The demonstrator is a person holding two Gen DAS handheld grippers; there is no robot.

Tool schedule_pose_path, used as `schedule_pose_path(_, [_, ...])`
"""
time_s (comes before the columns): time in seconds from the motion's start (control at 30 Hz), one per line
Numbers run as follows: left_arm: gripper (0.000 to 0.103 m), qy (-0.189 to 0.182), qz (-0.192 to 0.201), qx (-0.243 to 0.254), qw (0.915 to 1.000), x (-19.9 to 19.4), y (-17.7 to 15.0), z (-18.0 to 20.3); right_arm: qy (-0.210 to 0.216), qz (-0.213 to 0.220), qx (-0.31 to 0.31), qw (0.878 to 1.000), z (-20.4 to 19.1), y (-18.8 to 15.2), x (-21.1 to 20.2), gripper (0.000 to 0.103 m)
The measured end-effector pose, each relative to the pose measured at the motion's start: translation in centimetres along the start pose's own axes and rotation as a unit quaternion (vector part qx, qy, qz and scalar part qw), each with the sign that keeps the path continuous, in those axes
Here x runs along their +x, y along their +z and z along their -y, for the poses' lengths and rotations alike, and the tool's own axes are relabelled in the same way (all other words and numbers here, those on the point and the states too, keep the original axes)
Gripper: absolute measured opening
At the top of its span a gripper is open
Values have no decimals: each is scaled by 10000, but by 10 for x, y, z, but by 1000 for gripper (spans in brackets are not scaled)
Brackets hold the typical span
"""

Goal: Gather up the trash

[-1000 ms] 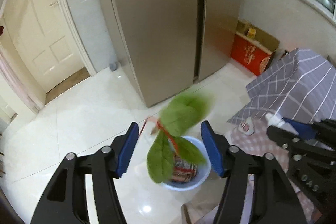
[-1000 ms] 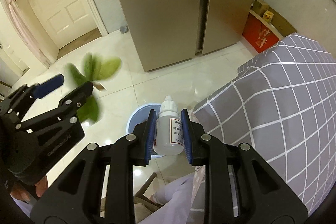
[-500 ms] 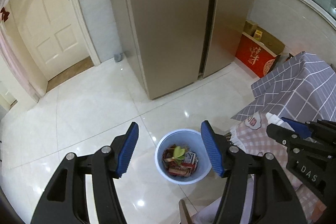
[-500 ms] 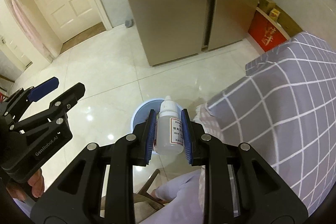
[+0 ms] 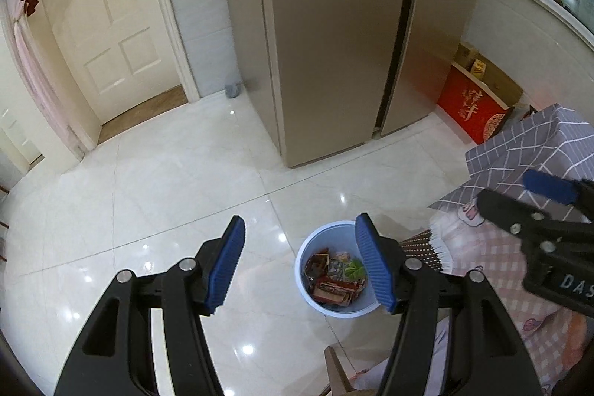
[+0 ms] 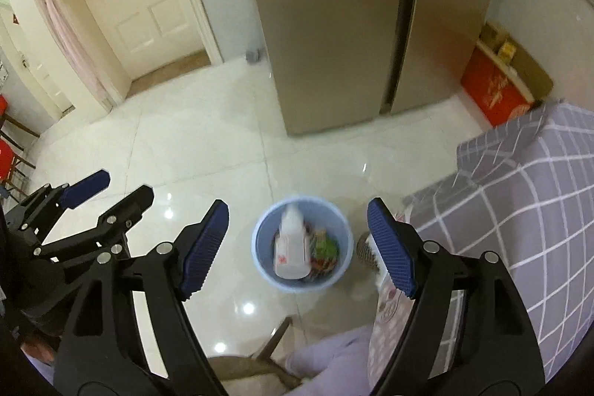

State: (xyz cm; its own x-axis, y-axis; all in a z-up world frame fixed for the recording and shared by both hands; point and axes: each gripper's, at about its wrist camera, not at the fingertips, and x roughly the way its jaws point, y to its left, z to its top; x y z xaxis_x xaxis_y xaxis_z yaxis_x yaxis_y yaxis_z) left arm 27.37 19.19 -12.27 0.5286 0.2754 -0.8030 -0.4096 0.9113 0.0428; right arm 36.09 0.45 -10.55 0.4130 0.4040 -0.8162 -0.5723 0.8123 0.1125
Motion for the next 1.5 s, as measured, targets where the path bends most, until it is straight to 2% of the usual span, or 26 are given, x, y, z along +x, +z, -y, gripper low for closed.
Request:
schedule_pose_path(0.2, [61,37,-108,-114,9999,6,-4,-5,-21,-272,-97,9996,-5,-12,13,76])
schedule_pose_path(0.4, [62,96,-133,-17,9999,6,-9,-5,-33,-435,-33,9990,-5,-22,19,76])
schedule_pose_path(0.53, [64,-64,-112,-69,9999,2,-16,-5,-41,-437,50,9990,-5,-29,15,76])
schedule_pose_path(1.13, [64,-311,184,87,9993,-40,-42,11,-120,-89,236,9996,5,-54,-36,76])
schedule_pose_path(1.3, [64,-320,363,241,9985,-58,-50,21,-176,100,283,9994,4,-66,-58,76])
schedule_pose_path(1.5, [64,-523,651,424,9956,-83,-59,34,-330,362,311,9983,6,-86,-92,76])
